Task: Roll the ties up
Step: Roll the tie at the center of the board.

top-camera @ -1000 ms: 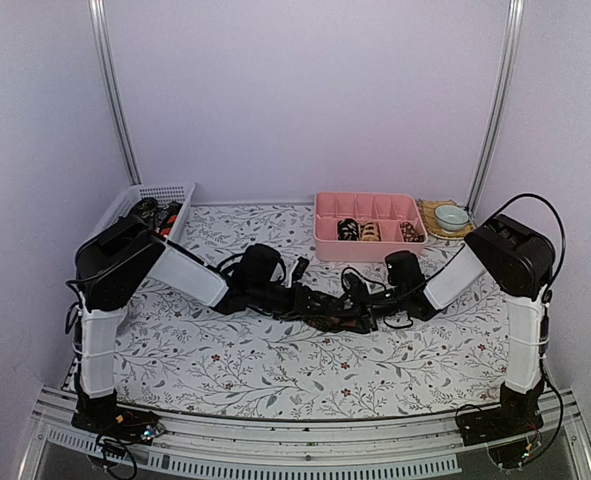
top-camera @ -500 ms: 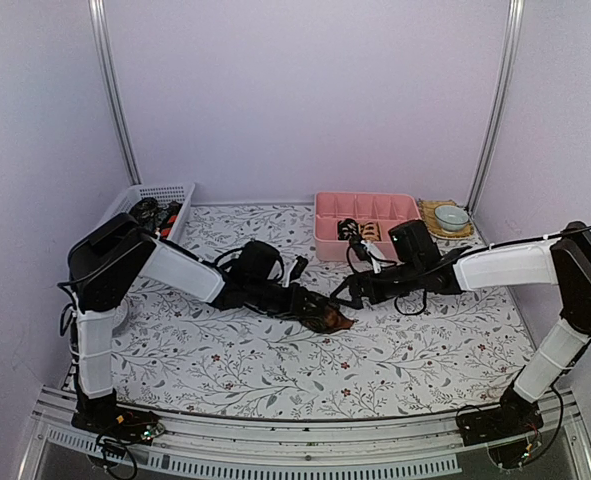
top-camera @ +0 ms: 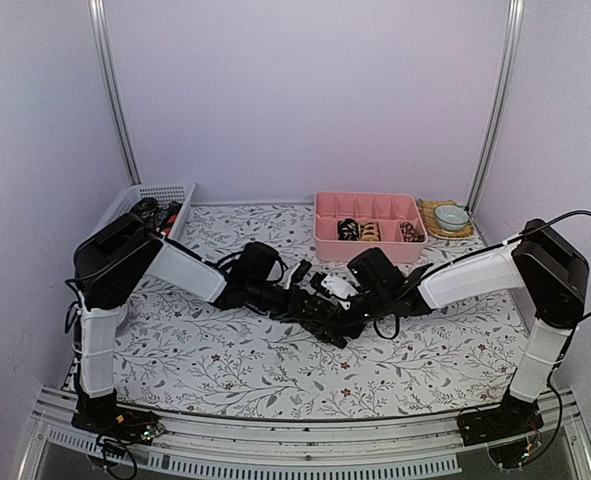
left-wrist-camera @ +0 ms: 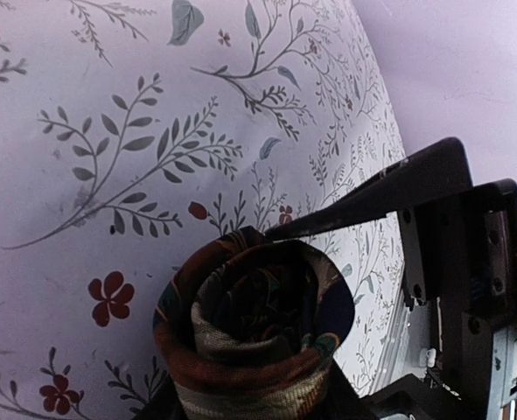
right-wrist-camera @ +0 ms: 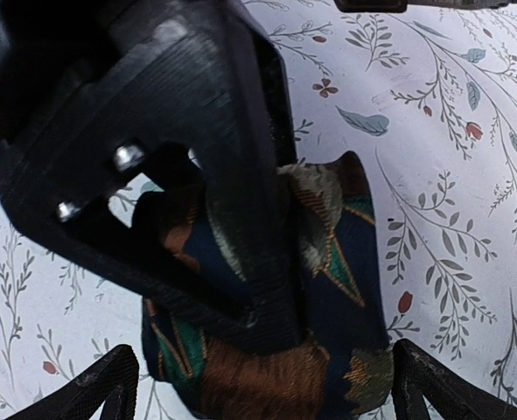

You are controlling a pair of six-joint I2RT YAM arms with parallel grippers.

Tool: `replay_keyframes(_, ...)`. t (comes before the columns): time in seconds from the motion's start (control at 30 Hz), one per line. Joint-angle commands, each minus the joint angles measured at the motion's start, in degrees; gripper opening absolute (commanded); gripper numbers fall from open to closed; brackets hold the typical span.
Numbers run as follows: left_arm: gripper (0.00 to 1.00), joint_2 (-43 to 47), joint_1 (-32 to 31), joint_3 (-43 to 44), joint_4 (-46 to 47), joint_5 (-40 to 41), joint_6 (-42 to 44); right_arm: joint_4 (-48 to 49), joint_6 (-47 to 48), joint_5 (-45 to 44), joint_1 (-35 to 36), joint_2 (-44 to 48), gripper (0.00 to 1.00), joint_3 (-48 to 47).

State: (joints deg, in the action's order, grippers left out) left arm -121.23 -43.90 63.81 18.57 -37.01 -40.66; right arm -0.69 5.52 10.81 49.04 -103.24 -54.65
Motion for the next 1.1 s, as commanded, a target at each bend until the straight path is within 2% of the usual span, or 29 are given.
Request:
replay_keyframes(0.0, 0.32, -2.26, 0.48, 0.03, -2.34, -2.41, 1.37, -0.43, 2.76, -4.61, 0.58, -5.06, 1.00, -2.05)
replay_keyframes(0.2, 0.32, -3.46, 0.47, 0.61, -2.68, -5.78, 1.59, -0.37, 3.91, -6.39, 2.05, -7.24, 1.00, -3.27)
replay_keyframes(0.27, 0.33, -3.40, 0.49, 0.68, -3.26, -6.47, 1.79, -0.69, 4.09, -6.14, 2.31, -7.29, 0.94, -3.48)
replay_keyframes(0.47, 0.48, -2.44, 0.89, 0.62, -6.91, -7.61, 3.68, 0.95, 4.65, -5.74, 2.63, -5.06, 0.75, -1.70)
replay_keyframes(0.57, 0.53, -2.07, 0.93, 0.35, -8.27, -9.31, 4.55, 1.21, 5.08, -4.85, 2.62, -4.87, 0.71, -1.73)
replay_keyframes(0.63, 0.57, -1.49, 1.11, 0.06, -9.32, -9.78, 5.37, 1.06, 5.28, -4.58, 2.69, -5.14, 0.64, -1.85)
replay_keyframes(0.7, 0.61, -0.63, 1.44, -0.36, -10.05, -9.55, 5.87, 0.82, 5.44, -4.38, 2.66, -5.52, 0.63, -1.99)
replay_keyframes(0.8, 0.73, 0.18, 2.12, -0.53, -11.45, -9.27, 7.07, 0.91, 5.78, -3.57, 2.72, -5.82, 0.54, -2.04)
replay_keyframes(1.0, 0.88, -2.21, 2.33, 1.58, -14.70, -11.00, 10.14, 1.25, 6.58, -2.24, 2.73, -5.91, 0.54, -2.15)
replay_keyframes(1.07, 0.89, -3.33, 2.29, 2.02, -14.39, -12.69, 10.37, 1.31, 6.69, -2.16, 2.73, -6.05, 0.54, -2.26)
